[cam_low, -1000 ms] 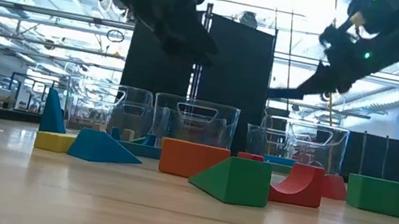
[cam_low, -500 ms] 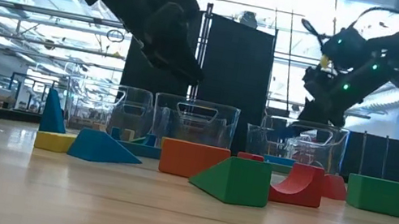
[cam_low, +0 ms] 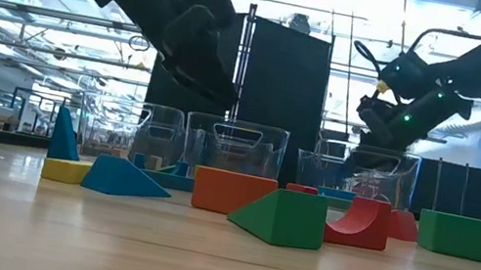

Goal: Sort blocks by size
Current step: Put the dark blue rectangular block into the right transparent bin

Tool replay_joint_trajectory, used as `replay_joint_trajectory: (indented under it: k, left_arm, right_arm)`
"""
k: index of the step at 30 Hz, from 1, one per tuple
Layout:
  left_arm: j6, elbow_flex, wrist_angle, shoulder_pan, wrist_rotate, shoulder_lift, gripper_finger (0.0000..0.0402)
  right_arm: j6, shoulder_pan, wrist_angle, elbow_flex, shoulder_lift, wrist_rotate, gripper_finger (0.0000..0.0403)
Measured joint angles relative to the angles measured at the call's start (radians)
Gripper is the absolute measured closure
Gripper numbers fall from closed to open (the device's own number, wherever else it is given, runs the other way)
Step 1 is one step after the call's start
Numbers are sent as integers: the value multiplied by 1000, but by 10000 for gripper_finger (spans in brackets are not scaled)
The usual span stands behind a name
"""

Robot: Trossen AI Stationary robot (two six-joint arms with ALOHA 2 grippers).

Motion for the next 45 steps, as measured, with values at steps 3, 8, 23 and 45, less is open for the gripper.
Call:
replay_joint_trajectory:
  k: [3, 8, 23, 45]
  left_arm:
    - [0, 0, 0, 0, 0, 0, 125]
    - [1, 0, -11, 0, 0, 0, 125]
    - [-95, 0, -250, -16, 2, 0, 125]
    - [-189, 0, -180, -216, -200, 156, 125]
  right_arm:
    - [0, -6, 32, 0, 0, -1, 338]
    - [4, -7, 60, 0, 0, 4, 307]
    - [-20, 100, 76, 0, -190, 8, 270]
    - [3, 469, 53, 0, -369, 117, 280]
